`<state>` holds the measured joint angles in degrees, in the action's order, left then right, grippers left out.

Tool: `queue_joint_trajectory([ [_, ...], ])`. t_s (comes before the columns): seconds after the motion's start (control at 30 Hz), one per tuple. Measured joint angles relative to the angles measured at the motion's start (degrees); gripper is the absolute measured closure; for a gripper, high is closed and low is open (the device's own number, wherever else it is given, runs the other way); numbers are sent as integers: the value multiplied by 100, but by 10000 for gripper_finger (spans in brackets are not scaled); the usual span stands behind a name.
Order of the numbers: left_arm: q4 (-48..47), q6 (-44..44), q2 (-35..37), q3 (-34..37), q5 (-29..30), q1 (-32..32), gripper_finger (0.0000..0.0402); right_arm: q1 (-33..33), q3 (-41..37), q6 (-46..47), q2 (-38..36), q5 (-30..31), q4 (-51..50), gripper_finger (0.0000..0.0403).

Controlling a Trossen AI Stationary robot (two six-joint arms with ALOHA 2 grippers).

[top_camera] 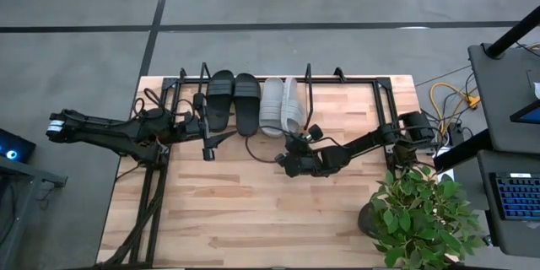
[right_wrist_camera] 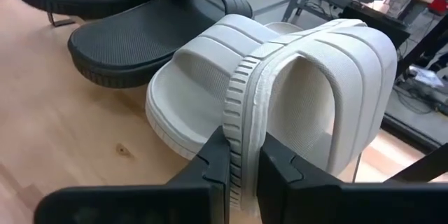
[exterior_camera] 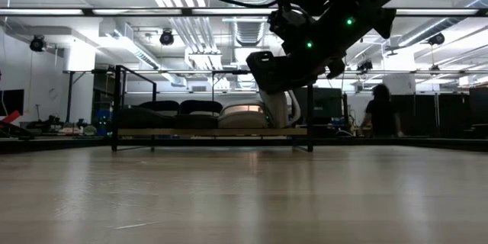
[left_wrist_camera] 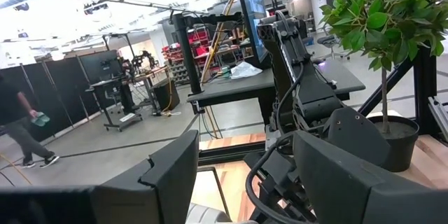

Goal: Pick and place slides into the shelf
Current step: Adjust the right gray slide from the shelf

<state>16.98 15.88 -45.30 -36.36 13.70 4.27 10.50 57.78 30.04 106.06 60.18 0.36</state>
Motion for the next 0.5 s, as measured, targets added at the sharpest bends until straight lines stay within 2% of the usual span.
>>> queue_joint_trajectory([
  [0.23,-5,0,0,0,1,-1,185,60,110,-419,-29,-51,-187,375],
  [0.5,-16,-13,0,2,1,0,185,98,558,-88,-97,-103,-1606,375],
])
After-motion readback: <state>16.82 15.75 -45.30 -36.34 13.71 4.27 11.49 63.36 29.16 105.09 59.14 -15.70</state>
